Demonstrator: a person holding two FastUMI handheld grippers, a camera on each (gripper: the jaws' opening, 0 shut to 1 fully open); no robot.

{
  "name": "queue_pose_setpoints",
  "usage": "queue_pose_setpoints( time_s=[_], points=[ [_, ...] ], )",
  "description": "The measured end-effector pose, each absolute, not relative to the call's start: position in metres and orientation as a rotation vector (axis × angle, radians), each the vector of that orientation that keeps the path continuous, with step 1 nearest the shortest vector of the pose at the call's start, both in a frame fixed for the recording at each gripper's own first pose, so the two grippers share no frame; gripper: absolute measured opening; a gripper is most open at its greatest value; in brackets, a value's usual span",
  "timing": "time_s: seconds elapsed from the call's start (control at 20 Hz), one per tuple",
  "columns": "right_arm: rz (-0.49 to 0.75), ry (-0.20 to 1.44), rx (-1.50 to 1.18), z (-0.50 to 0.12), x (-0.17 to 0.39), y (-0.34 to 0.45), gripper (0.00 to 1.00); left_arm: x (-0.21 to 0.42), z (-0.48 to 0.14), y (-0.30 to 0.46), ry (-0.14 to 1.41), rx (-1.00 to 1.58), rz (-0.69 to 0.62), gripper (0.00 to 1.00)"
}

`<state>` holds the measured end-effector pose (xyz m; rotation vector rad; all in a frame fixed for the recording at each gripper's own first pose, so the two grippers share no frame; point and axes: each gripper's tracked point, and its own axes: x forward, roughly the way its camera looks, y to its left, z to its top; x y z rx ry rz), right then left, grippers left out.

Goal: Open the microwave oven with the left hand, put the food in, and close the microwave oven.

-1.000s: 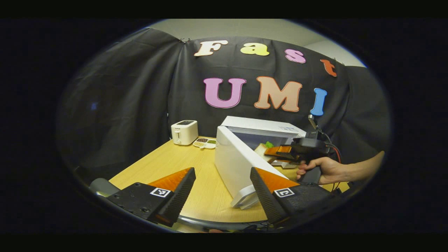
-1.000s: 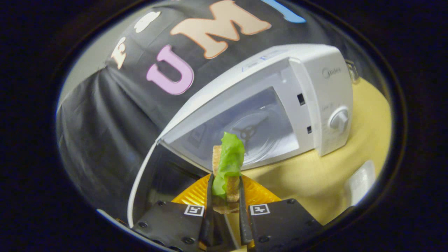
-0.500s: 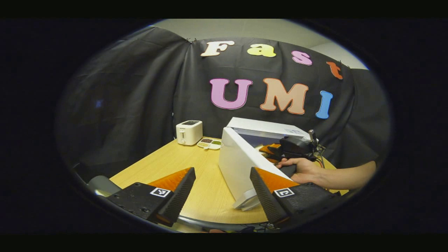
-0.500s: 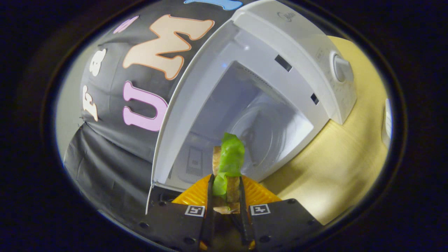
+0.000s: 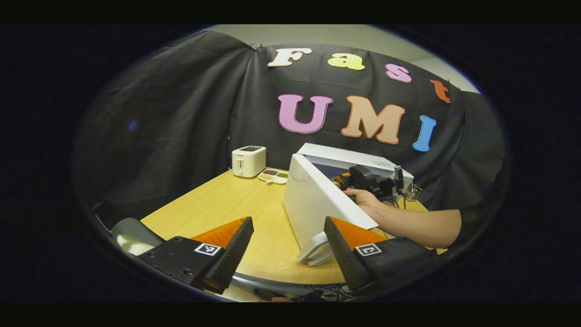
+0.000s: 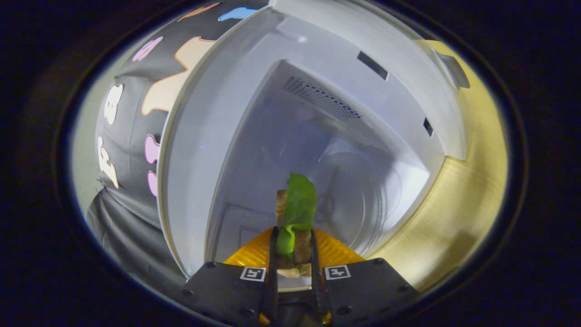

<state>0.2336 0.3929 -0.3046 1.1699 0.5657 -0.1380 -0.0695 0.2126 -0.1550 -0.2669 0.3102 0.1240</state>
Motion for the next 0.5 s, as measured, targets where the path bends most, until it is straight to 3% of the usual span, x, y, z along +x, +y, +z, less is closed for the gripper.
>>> queue_pose_setpoints(
  time_s=[0.2,0.25,0.35,0.4,0.45,0.5],
  points=[
    [-0.204,0.492,1.142,-0.308,0.253,0.387,0.32,-0.066,-0.156,0.21,0.311,-0.289,0.115,0.88],
    [-0.208,0.484,1.134,-0.31,0.254,0.387,0.24,-0.065,-0.155,0.21,0.308,-0.289,0.116,0.92],
    [-0.204,0.501,1.119,-0.316,0.254,0.39,0.24,-0.062,-0.156,0.21,0.309,-0.288,0.117,0.92],
    [-0.216,0.534,1.097,-0.326,0.251,0.394,0.36,-0.061,-0.153,0.209,0.304,-0.287,0.116,0.92],
    [-0.227,0.574,1.082,-0.333,0.24,0.397,0.32,-0.06,-0.151,0.209,0.297,-0.284,0.114,0.92],
    [-0.247,0.617,1.061,-0.346,0.235,0.4,0.48,-0.06,-0.15,0.208,0.297,-0.279,0.114,0.92]
  ],
)
